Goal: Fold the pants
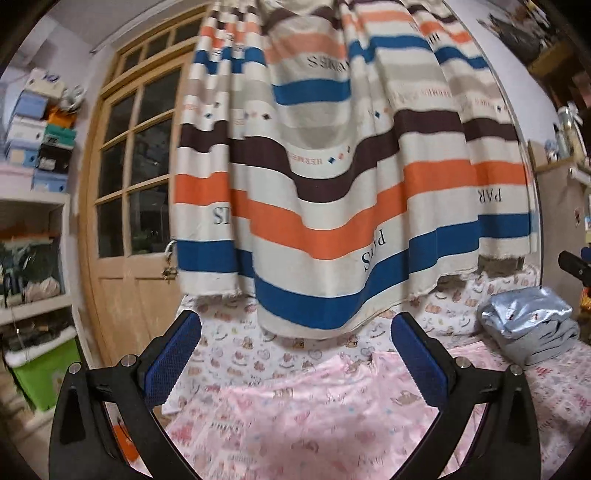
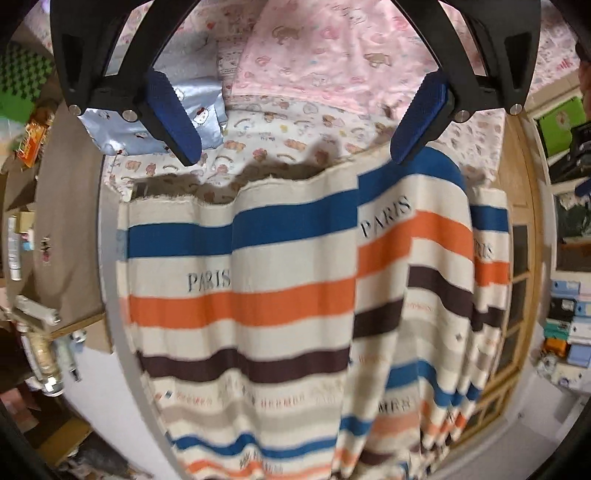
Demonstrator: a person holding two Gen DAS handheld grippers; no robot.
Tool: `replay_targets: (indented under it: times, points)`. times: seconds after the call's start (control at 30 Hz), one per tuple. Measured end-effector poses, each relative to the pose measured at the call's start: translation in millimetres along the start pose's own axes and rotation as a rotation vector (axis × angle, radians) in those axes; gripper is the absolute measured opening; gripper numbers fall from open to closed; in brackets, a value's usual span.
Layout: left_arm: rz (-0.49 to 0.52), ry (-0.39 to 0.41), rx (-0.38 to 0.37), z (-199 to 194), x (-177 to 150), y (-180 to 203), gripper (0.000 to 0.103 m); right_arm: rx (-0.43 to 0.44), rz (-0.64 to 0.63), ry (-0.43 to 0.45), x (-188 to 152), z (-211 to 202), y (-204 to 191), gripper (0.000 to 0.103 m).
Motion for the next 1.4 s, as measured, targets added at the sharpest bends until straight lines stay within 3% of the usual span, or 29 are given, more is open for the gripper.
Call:
replay_targets:
  times: [0.3,0.5,0.6,0.63,0.7,0.73,0.77,0.8,0.93,1.1,1.3,1.4]
  points:
    - [-0.020,0.037,0.053,-48.0,-16.2,-20.8,0.102,0.019,-0.059,0.015,-11.4,-56.9,-28.6,0.103]
    - [-0.016,-0.061,0.092,-66.3,-46.8,-23.0,0.102,0.026,0.081,-0.173,-46.6,-69.7,-27.3,0.103]
    - [-0.006,-0.124,0.113,-73.1,-77.3,-21.9,0.102,0.028,0.013,-0.229,-77.6,-78.3,-37.9,0.102]
    - [-0.002,-0.148,0.118,-74.0,-88.5,-21.5,0.101,0.027,0.006,-0.246,-86.5,-79.7,-39.5,0.097]
    - [0.008,-0.193,0.112,-73.8,-110.8,-18.3,0.078,0.056,0.030,-0.324,-111.6,-78.9,-42.5,0.086]
    - [0.018,-0.229,0.109,-71.3,-122.1,-15.9,0.061,0.077,0.047,-0.361,-122.5,-77.0,-44.3,0.080]
    - [0.023,-0.272,0.093,-67.2,-132.8,-13.0,0.051,0.091,0.060,-0.398,-134.0,-74.8,-45.1,0.068]
    - [0.014,-0.301,0.073,-63.9,-141.5,-10.8,0.048,0.094,0.062,-0.426,-142.9,-72.4,-46.1,0.063]
    - [-0.024,-0.398,-0.004,-49.9,-164.6,-2.4,0.047,0.088,0.046,-0.504,-175.3,-64.7,-47.5,0.048]
    - [-0.071,-0.542,-0.110,-33.5,-189.5,14.3,0.047,0.096,0.099,-0.592,-201.8,-58.5,-40.6,0.048]
    - [-0.099,-0.604,-0.054,-19.5,-198.0,17.6,0.041,0.072,0.073,-0.617,-215.0,-50.9,-40.3,0.048]
    - [-0.130,-0.612,-0.043,-16.1,-198.1,15.4,0.038,0.056,0.065,-0.615,-216.0,-47.9,-39.7,0.042]
Point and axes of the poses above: each gripper's, at about its wrist camera, not at the fingertips, and z roughly the way its jaws point, y to its right, x to its top, the point moved 4 cm from there along z, roughly the way its jaws point, and after that the axes turned 6 degrees about y, right-handed, at the moved point
